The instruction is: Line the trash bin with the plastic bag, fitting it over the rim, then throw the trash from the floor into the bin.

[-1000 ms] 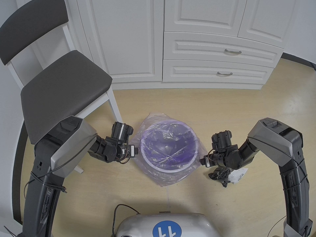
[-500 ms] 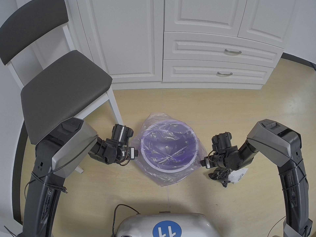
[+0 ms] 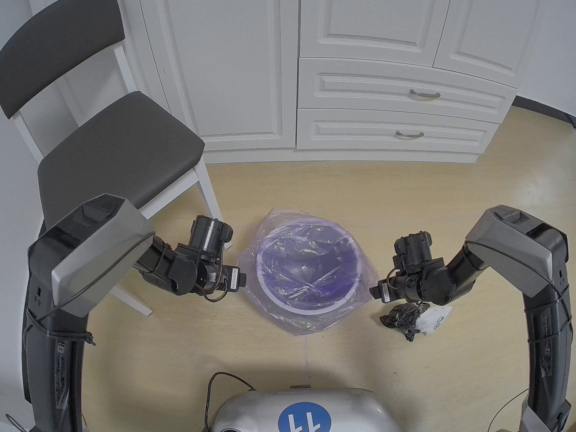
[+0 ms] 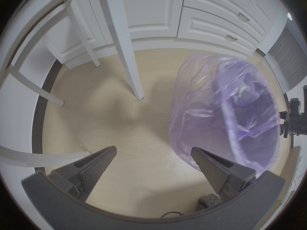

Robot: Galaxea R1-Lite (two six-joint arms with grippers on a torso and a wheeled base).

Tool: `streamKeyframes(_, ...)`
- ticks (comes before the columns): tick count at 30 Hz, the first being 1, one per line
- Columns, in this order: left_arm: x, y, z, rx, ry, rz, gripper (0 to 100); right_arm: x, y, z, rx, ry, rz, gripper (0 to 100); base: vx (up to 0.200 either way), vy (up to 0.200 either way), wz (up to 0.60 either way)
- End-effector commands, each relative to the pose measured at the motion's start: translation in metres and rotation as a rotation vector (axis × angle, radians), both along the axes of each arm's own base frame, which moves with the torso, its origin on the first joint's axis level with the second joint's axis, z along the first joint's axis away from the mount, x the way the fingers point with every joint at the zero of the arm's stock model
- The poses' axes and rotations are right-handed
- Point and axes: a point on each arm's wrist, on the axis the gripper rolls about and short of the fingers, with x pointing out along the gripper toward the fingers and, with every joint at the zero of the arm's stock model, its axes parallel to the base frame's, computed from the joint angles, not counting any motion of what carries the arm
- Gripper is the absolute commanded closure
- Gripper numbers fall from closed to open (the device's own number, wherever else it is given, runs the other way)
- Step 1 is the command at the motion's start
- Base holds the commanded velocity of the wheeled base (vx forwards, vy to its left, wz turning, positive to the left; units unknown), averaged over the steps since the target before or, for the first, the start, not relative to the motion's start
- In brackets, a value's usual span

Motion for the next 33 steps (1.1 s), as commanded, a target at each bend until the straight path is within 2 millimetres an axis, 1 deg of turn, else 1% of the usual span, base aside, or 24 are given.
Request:
streamKeyframes(1,-0.014,-0.001,0.035,-0.018,-0.049,-0.027,0,-0.01,-0.001,0.026,-0.004,-0.031,0.017,0,0.0,0.0,0.0)
streamKeyframes(2,-0.024,-0.002,0.05,-0.024,-0.066,-0.039,0,-0.018,-0.006,0.037,-0.021,-0.039,0.037,0,0.0,0.0,0.0)
streamKeyframes(5,-0.031,-0.004,0.063,-0.034,-0.089,-0.051,0,-0.025,-0.008,0.05,-0.02,-0.055,0.044,0,0.0,0.0,0.0)
streamKeyframes(9,-0.037,-0.008,0.077,-0.054,-0.116,-0.058,0,-0.039,-0.012,0.073,-0.027,-0.084,0.082,0,0.0,0.0,0.0)
streamKeyframes(10,-0.037,-0.009,0.079,-0.055,-0.119,-0.059,0,-0.04,-0.012,0.075,-0.026,-0.087,0.083,0,0.0,0.0,0.0)
streamKeyframes(12,-0.041,-0.008,0.084,-0.06,-0.128,-0.062,0,-0.044,-0.014,0.09,-0.001,-0.119,0.096,0,0.0,0.0,0.0)
streamKeyframes(16,-0.042,-0.008,0.086,-0.06,-0.131,-0.065,0,-0.045,-0.019,0.103,0.012,-0.156,0.081,0,0.0,0.0,0.0)
streamKeyframes(17,-0.042,-0.008,0.086,-0.06,-0.131,-0.065,0,-0.045,-0.019,0.103,0.012,-0.156,0.081,0,0.0,0.0,0.0)
streamKeyframes(19,-0.041,-0.008,0.085,-0.063,-0.139,-0.067,0,-0.038,-0.018,0.1,0.033,-0.165,0.068,0,0.0,0.0,0.0)
streamKeyframes(21,-0.037,-0.01,0.084,-0.077,-0.17,-0.066,0,-0.029,-0.014,0.095,0.07,-0.164,0.04,0,0.0,0.0,0.0)
streamKeyframes(23,-0.031,-0.011,0.078,-0.096,-0.209,-0.058,0,-0.019,-0.012,0.088,0.105,-0.164,0.012,0,0.0,0.0,0.0)
streamKeyframes(28,-0.015,-0.017,0.054,-0.143,-0.272,-0.041,0,-0.001,-0.008,0.077,0.147,-0.17,-0.032,0,0.0,0.0,0.0)
streamKeyframes(29,-0.012,-0.019,0.045,-0.144,-0.274,-0.041,0,0.002,-0.009,0.075,0.155,-0.173,-0.043,0,0.0,0.0,0.0)
streamKeyframes(33,-0.003,-0.025,0.02,-0.138,-0.27,-0.039,0,0.009,-0.008,0.063,0.162,-0.157,-0.054,0,0.0,0.0,0.0)
